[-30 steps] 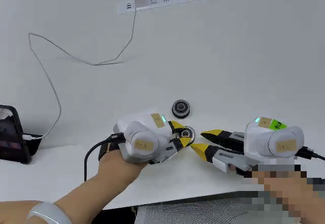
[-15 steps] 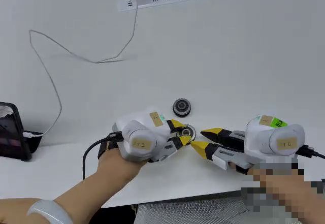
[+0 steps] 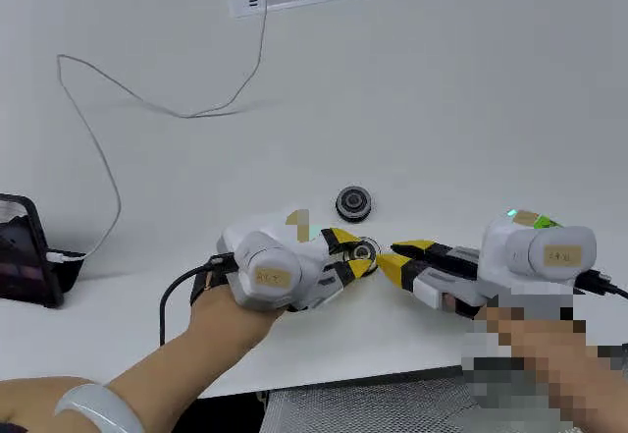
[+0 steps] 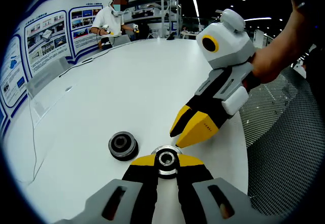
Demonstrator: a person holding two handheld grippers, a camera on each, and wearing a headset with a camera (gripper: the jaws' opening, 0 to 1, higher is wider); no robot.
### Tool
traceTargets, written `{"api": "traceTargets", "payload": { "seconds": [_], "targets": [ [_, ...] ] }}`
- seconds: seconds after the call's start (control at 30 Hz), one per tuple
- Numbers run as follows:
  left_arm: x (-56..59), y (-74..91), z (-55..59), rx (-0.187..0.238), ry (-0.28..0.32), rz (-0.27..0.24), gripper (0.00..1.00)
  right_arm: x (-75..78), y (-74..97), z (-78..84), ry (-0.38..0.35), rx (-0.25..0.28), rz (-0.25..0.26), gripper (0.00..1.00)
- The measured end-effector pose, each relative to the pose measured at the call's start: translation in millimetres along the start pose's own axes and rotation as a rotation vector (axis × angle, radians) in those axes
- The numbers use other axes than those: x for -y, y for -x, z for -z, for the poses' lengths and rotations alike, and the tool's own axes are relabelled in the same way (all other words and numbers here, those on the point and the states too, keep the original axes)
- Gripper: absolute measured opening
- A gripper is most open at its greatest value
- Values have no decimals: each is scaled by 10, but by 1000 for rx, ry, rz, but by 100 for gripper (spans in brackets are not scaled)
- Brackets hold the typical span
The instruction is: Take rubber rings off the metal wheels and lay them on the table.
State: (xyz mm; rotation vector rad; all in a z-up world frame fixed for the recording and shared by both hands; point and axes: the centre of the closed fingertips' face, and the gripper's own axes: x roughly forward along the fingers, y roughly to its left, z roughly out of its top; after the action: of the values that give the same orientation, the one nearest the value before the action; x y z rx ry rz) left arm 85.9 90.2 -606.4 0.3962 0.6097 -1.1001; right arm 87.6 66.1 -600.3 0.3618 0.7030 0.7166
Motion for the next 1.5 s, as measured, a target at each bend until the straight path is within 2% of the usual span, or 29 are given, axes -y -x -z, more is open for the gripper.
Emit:
{"api": "traceTargets", "payload": {
  "seconds": [0.33, 0.6, 0.97, 1.37, 1.5],
  "targets": [
    [10, -4, -7, 3, 3, -1, 14, 75, -32, 19, -83, -2, 8, 15],
    [11, -7, -3, 4, 4, -1, 14, 26, -59, 50, -132, -6, -8, 14],
    [19, -6, -5, 9, 8, -3, 14, 30, -92, 113, -165, -25, -13, 14],
    [19, -1, -6, 16, 13, -6, 14, 31, -110, 141, -277, -20, -39, 13],
    [16, 0, -2, 16, 14, -6, 14, 19, -115, 142, -293, -19, -46, 12]
  ]
}}
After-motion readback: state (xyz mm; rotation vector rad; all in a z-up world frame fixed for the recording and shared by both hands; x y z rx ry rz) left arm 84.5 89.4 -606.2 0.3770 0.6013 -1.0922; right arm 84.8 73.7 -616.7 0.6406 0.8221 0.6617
